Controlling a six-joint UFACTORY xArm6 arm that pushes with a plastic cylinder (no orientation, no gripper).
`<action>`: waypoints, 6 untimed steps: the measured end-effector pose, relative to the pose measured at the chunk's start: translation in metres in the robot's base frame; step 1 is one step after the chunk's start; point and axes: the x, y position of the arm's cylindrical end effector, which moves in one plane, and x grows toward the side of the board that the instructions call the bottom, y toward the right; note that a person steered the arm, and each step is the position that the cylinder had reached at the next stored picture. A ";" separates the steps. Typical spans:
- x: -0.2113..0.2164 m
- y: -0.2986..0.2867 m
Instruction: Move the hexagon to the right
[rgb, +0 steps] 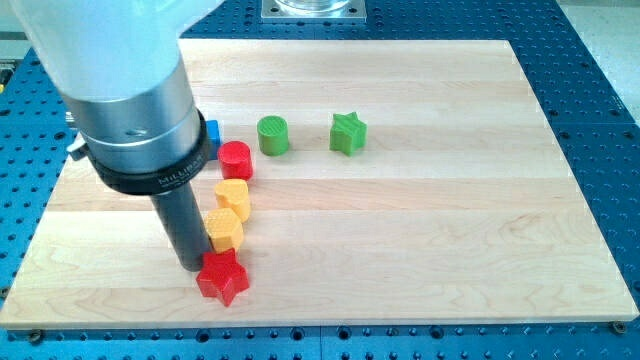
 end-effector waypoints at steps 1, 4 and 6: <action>0.014 -0.001; -0.031 -0.028; -0.033 0.011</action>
